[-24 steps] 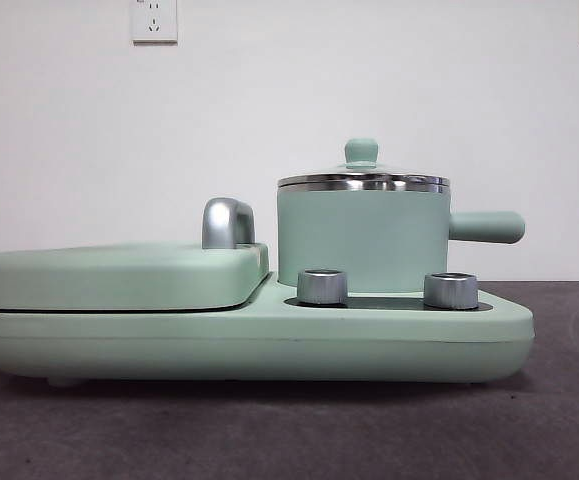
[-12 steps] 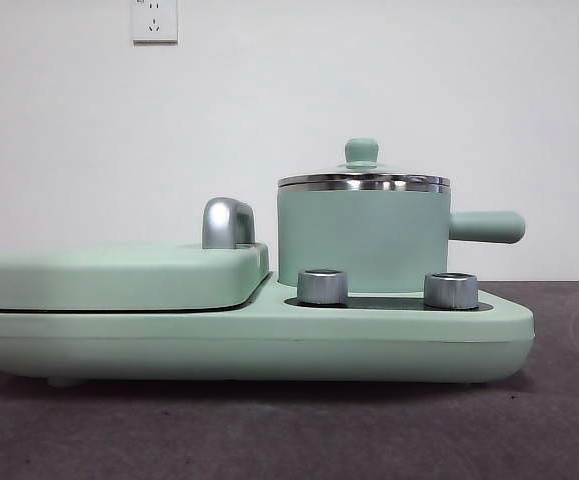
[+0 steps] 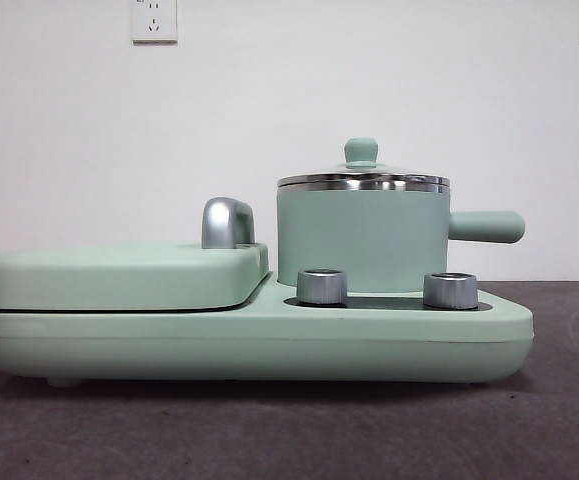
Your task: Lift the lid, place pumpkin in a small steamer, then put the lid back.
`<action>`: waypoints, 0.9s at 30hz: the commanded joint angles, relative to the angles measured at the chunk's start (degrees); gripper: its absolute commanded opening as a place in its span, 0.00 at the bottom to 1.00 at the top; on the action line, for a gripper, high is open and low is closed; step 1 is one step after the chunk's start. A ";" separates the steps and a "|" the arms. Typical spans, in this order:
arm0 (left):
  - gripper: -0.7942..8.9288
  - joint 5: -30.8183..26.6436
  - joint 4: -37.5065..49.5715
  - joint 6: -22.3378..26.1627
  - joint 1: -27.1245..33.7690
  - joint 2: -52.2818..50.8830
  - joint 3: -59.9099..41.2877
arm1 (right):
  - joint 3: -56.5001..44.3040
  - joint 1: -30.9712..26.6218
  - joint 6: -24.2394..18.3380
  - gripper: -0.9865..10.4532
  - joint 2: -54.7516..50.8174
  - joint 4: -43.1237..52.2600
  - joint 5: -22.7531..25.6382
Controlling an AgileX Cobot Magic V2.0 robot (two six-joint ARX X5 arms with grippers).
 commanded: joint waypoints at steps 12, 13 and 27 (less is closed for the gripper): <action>0.09 -0.22 17.66 5.90 17.46 -8.24 -13.97 | 0.79 0.46 -0.31 0.10 0.13 1.20 -0.02; 0.09 -0.22 21.70 7.76 20.72 -10.16 -17.18 | 0.79 0.46 -0.31 0.10 0.13 1.20 -0.02; 0.09 2.23 38.60 16.22 39.67 -17.94 -44.59 | 0.81 0.46 -0.31 0.10 0.11 1.20 0.13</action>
